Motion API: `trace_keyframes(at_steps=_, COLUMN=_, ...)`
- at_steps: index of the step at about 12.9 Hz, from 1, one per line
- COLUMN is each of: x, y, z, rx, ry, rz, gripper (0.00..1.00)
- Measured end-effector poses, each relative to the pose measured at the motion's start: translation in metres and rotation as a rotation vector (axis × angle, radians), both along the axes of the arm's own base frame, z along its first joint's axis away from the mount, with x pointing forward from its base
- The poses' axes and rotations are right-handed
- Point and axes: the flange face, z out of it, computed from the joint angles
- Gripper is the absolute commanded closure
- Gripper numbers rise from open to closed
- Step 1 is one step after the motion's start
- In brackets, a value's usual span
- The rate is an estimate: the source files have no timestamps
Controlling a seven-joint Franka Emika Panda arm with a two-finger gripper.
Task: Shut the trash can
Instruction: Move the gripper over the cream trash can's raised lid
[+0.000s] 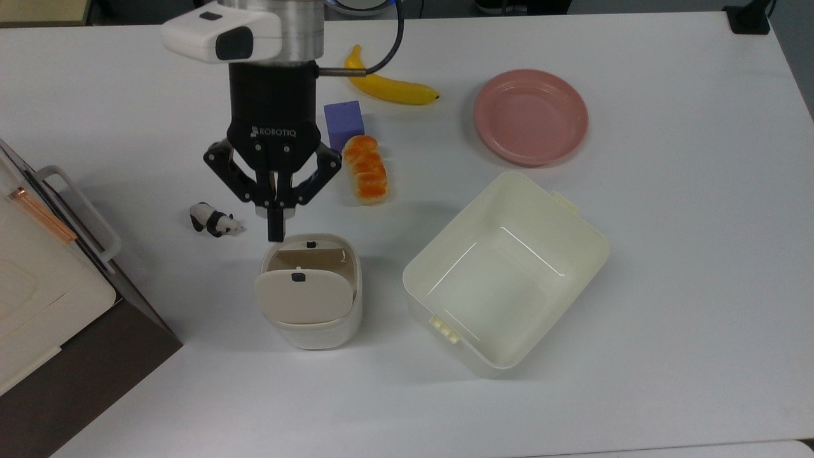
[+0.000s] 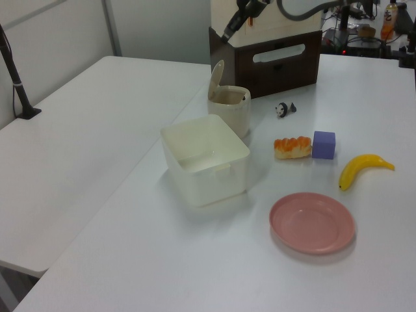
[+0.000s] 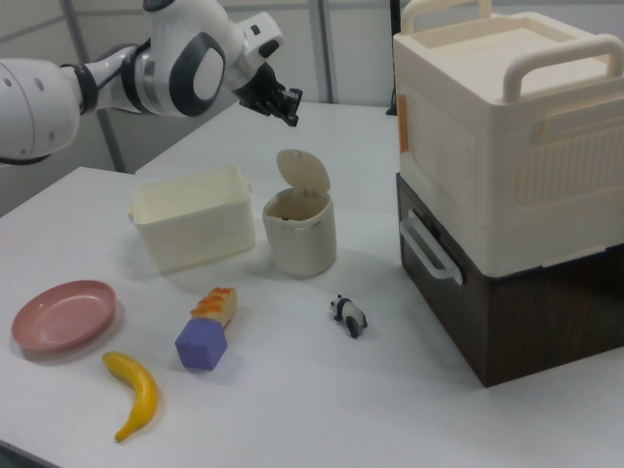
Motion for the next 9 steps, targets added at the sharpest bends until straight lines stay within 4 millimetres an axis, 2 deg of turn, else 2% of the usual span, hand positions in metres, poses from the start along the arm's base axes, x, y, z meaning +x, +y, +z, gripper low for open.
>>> trace_keyframes(at_steps=4, x=0.011, y=0.000, z=-0.010, rx=0.034, ry=-0.086, rz=-0.004, gripper=1.00)
trace_keyframes(at_steps=9, x=0.023, y=0.000, z=-0.047, rx=0.042, ry=-0.047, rz=-0.007, gripper=1.00)
